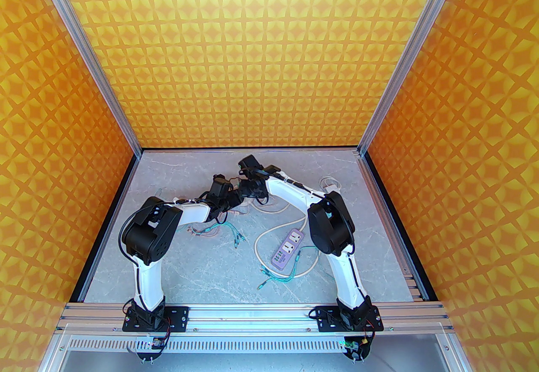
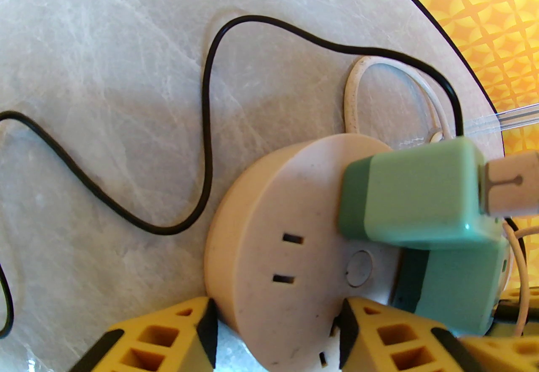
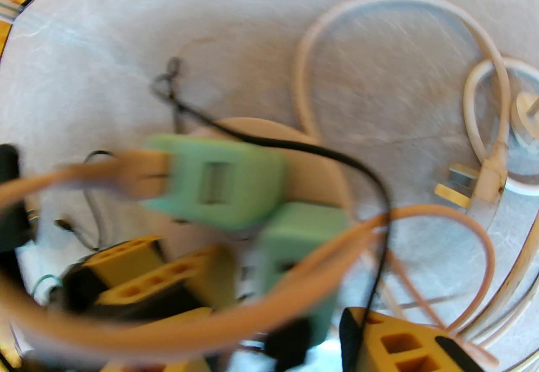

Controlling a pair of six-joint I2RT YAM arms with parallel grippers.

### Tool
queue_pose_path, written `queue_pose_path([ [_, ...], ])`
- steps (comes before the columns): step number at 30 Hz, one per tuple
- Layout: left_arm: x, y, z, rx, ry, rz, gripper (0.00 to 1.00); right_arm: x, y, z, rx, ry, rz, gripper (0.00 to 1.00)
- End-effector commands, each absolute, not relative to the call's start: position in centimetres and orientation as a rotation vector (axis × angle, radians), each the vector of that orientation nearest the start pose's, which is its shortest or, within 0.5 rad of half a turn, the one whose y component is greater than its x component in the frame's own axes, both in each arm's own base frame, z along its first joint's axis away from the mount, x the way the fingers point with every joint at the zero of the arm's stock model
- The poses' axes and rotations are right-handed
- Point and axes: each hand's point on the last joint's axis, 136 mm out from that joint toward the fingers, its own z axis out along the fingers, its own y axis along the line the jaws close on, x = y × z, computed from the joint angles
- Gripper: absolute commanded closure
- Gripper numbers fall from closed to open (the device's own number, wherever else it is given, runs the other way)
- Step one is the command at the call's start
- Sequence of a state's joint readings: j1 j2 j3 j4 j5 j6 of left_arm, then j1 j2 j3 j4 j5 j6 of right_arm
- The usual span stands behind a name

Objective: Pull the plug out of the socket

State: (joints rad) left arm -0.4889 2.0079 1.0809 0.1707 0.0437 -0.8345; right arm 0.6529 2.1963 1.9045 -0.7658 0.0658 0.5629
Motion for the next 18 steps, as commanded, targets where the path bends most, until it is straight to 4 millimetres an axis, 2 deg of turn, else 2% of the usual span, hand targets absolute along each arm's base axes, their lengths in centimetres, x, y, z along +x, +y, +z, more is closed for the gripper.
queue_pose_path([
  [1,35.1,-21.3,-9.0,-0.388,2.836,-0.367,0.51,42.0,37.6,11.7,-0.256,2.643,0.426,0.47],
  [7,34.8,-21.1,-9.0,-0.391,2.844,-0.360,0.51,42.5,35.4,10.6,-0.248,2.648,0.270,0.48],
  [14,34.4,-21.0,-8.4,-0.416,2.844,-0.364,0.51,42.7,34.0,10.0,-0.219,2.653,0.236,0.48],
  [18,33.6,-21.1,-8.0,-0.484,2.835,-0.382,0.51,43.3,33.2,8.8,-0.201,2.674,0.218,0.51],
])
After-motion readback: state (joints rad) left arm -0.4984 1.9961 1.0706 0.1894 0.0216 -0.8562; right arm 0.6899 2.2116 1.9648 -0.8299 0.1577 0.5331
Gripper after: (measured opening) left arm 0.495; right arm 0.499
